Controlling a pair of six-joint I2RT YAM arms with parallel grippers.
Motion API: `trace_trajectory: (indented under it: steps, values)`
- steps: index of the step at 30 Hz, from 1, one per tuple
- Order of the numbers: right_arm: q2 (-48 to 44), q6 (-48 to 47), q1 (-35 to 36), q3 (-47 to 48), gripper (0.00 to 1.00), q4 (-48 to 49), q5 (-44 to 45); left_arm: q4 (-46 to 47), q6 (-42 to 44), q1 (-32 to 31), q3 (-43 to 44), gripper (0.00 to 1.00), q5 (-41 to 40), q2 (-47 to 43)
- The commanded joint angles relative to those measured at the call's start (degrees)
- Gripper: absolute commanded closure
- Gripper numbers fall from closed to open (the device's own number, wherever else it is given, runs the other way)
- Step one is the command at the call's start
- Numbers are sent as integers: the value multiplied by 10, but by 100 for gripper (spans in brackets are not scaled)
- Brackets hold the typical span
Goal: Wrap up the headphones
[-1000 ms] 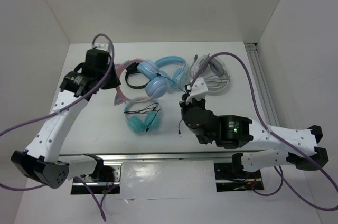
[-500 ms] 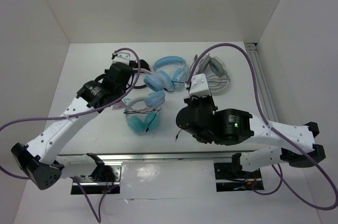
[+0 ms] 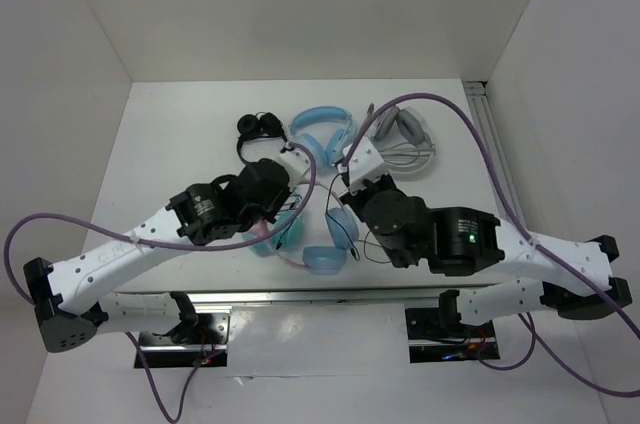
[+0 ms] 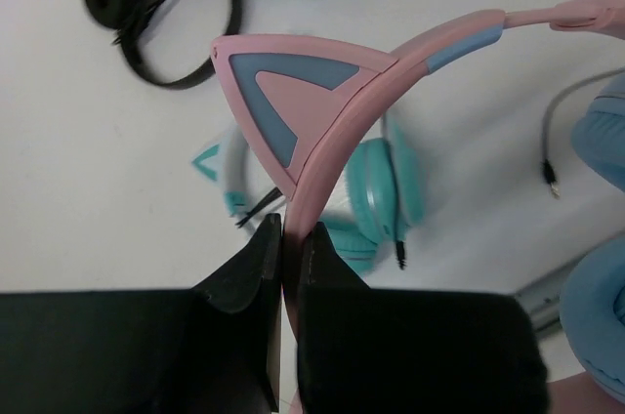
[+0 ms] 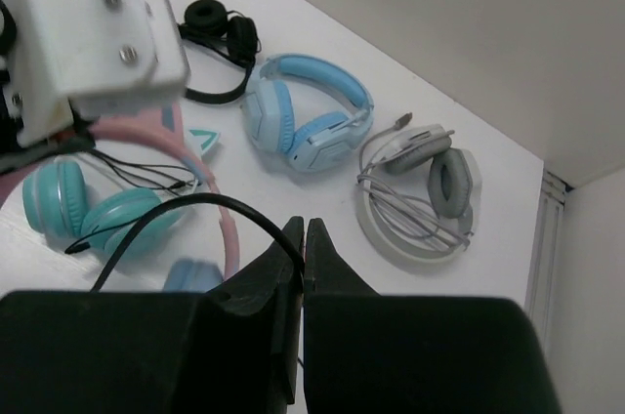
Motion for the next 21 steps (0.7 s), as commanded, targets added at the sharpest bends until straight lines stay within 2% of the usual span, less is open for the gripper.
trace_trajectory:
  steps: [1,4,5,11,17,21]
  values:
    - [22,-45,5,28,100,32,-31,56,26,-44,22,100,58,-28]
    - [28,-57,5,5,100,53,-9,51,31,-83,38,100,58,-28]
    - [28,-57,5,-2,100,58,0,46,31,-89,47,100,80,-28]
    - [19,-52,-20,-47,100,89,27,46,31,-89,66,100,156,-73]
    - [4,-46,-93,-75,100,110,-24,63,31,-89,66,100,224,-116]
    - [10,-46,-116,-75,100,110,-38,63,26,-89,82,100,256,-129]
